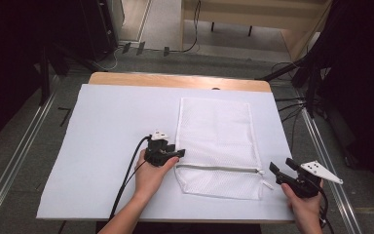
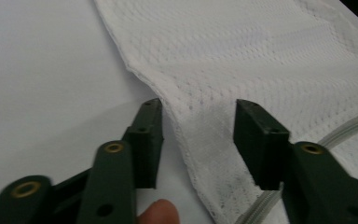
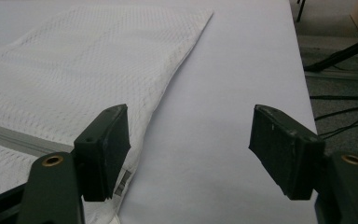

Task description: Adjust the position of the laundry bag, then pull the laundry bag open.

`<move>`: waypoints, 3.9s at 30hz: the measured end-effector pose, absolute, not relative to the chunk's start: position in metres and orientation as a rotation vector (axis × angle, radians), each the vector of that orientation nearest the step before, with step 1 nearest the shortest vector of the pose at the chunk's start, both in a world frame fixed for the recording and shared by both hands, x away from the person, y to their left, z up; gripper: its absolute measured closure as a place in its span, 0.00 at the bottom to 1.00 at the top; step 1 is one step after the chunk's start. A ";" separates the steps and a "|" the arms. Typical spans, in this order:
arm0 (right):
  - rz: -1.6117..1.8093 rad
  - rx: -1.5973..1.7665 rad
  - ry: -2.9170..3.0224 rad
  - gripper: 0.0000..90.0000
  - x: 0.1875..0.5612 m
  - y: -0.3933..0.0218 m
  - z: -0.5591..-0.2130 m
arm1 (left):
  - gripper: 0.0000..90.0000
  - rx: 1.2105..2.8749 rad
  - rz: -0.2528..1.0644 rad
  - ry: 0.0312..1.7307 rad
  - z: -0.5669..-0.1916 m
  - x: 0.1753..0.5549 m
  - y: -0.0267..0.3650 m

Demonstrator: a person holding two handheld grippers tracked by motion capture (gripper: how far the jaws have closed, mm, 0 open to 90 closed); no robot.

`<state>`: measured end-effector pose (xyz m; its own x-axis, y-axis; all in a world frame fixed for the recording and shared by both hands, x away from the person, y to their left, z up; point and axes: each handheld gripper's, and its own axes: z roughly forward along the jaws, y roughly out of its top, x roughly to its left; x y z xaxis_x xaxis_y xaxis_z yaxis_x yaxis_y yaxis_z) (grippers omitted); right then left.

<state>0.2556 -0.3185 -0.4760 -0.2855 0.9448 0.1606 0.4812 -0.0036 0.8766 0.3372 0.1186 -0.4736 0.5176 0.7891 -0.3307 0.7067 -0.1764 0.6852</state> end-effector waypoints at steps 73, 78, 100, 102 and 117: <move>1.376 1.419 2.245 0.63 0.238 -0.186 -0.474 | 0.90 1.891 0.146 1.001 -0.450 0.252 0.157; 1.317 1.408 2.273 0.62 0.239 -0.182 -0.479 | 0.90 1.897 0.125 0.990 -0.452 0.252 0.150; 1.158 1.316 2.257 0.95 0.238 -0.163 -0.487 | 0.90 1.954 0.046 0.940 -0.459 0.258 0.105; 1.165 1.312 2.265 0.97 0.239 -0.164 -0.486 | 0.90 1.958 0.048 0.937 -0.459 0.258 0.104; 1.248 1.129 2.219 0.99 0.224 -0.155 -0.463 | 0.88 1.974 0.001 0.874 -0.455 0.266 0.073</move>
<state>0.2241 -0.1555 -0.4629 -0.6183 0.7825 0.0736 0.4694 0.2926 0.8331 0.2664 0.0733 -0.4553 0.7454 0.5756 -0.3362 0.5751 -0.3002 0.7610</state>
